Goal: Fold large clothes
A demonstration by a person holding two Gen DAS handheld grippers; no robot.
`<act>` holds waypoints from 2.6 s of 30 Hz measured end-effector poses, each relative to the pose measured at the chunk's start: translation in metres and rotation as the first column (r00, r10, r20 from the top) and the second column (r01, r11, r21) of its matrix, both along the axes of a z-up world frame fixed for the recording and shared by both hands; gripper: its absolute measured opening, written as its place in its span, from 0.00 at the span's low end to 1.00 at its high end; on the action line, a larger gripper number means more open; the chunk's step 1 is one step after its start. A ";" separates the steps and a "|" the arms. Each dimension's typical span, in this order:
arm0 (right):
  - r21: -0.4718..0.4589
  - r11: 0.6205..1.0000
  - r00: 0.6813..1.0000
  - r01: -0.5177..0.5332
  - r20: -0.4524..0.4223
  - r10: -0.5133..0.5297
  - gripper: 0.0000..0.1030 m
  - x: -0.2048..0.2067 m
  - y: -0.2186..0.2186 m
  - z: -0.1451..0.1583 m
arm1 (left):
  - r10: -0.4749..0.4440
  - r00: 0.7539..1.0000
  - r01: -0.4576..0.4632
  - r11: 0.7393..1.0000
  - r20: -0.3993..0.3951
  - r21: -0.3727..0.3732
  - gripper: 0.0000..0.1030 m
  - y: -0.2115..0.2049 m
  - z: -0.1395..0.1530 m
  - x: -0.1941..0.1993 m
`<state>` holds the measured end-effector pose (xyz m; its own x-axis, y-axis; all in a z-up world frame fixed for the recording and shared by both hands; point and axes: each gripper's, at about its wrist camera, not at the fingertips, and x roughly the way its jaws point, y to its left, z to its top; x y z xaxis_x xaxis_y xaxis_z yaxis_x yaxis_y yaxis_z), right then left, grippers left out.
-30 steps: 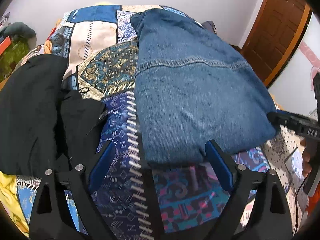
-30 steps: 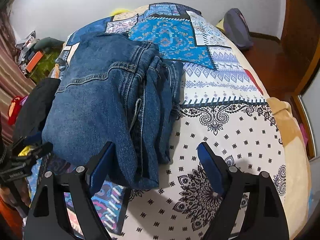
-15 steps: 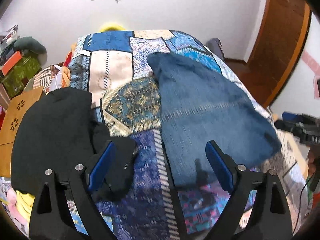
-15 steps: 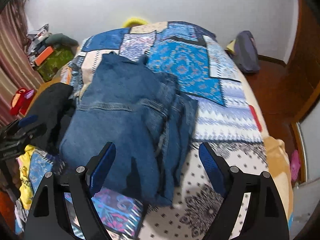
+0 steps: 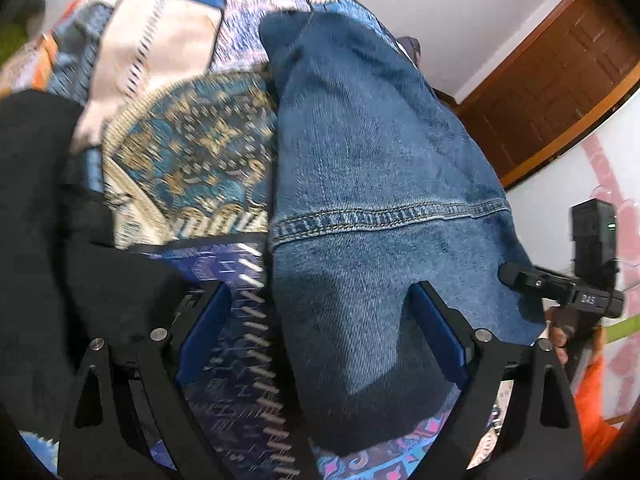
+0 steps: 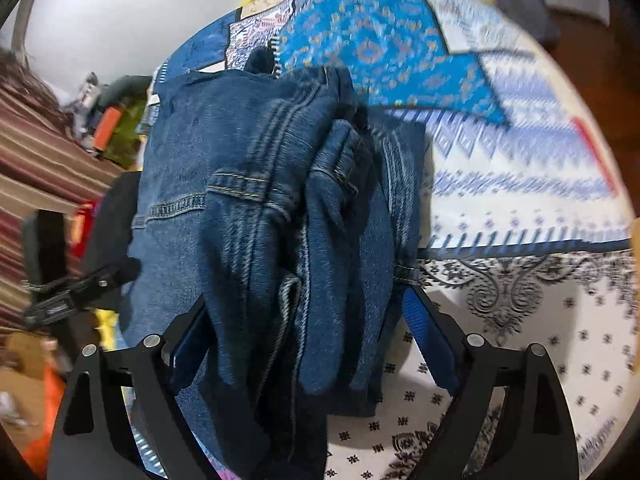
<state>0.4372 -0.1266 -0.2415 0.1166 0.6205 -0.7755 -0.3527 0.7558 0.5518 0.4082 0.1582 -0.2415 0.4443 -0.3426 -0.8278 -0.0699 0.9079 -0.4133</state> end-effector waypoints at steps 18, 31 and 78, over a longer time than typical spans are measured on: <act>0.098 0.995 0.997 -0.015 -0.067 0.021 0.91 0.029 0.011 -0.025 | -0.068 0.996 0.054 0.977 -0.057 -0.208 0.91 -0.006 -0.024 0.054; 0.049 0.998 0.997 -0.041 0.073 0.037 0.42 0.004 0.025 0.034 | -0.036 0.999 0.029 0.967 -0.023 -0.253 0.51 0.005 0.022 0.027; -0.040 0.936 0.931 -0.350 0.095 0.352 0.62 -0.050 0.356 0.019 | 0.331 0.940 -0.333 0.943 0.084 0.007 0.68 0.331 0.050 -0.137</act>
<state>0.3870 0.2295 -0.2220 -0.0282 0.6188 -0.7851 -0.6498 0.5854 0.4848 0.2713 0.4893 -0.1918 0.5949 -0.1476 -0.7901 -0.3361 0.8472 -0.4114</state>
